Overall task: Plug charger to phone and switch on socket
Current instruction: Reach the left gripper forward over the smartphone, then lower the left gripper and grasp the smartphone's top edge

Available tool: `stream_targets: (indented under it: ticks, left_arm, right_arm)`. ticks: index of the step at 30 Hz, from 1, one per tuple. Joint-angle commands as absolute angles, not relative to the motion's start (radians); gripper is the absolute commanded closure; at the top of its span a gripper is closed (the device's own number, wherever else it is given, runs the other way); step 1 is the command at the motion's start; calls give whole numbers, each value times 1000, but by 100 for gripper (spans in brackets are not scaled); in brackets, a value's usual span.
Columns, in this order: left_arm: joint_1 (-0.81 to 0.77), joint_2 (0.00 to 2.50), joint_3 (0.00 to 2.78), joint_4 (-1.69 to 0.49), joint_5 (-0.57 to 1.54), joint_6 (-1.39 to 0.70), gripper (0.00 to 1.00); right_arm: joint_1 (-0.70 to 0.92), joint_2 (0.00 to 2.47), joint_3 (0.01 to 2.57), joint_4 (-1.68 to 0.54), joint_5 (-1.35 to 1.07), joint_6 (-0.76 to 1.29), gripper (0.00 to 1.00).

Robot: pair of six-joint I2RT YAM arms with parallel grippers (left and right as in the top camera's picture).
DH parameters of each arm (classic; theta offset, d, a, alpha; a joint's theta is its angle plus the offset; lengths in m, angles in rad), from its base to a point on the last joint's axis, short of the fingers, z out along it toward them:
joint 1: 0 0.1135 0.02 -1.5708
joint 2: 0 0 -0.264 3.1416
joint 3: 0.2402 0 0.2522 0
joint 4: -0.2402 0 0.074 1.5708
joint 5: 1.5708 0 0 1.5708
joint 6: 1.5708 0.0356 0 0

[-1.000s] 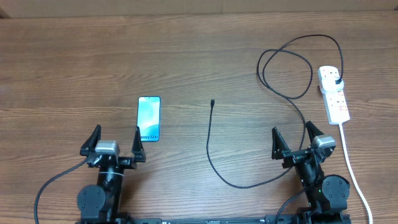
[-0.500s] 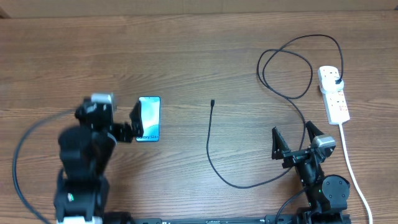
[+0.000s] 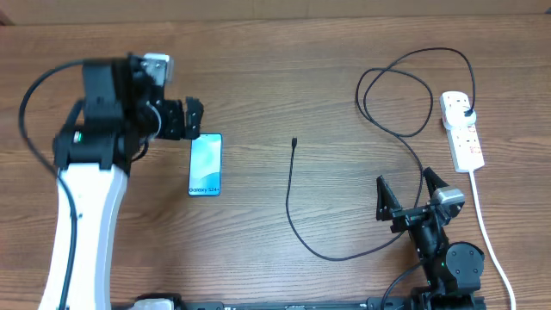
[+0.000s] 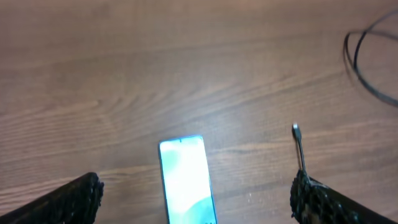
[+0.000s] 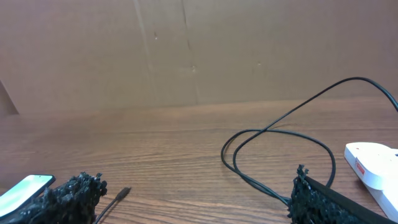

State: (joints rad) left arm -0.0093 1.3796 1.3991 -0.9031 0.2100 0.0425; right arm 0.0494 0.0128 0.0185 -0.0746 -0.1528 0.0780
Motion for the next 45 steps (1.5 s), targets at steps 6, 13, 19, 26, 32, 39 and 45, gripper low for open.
stream_targets:
  ticks: [6, 13, 19, 26, 32, 39, 45]
  left_arm:
    - [-28, 1555, 1480, -963, 253, 28, 0]
    - [-29, 1671, 1480, -971, 252, -4, 2]
    - [-60, 1775, 1480, -1003, 142, -68, 0]
    - [-119, 1889, 1480, -1015, 37, -68, 0]
    - [-124, 1975, 1480, -1015, 33, -68, 0]
    - [-123, 2044, 1480, -1018, 33, -66, 0]
    - [-124, 2067, 1480, -996, 29, -48, 0]
  right_arm:
    - [51, 3, 8, -69, -157, 77, 0]
    - [51, 3, 8, -69, -157, 77, 0]
    - [51, 3, 8, -69, -157, 77, 0]
    - [51, 3, 8, -69, -157, 77, 0]
    - [51, 3, 8, -69, -157, 77, 0]
    - [51, 3, 8, -69, -157, 77, 0]
    - [51, 3, 8, -69, -157, 77, 0]
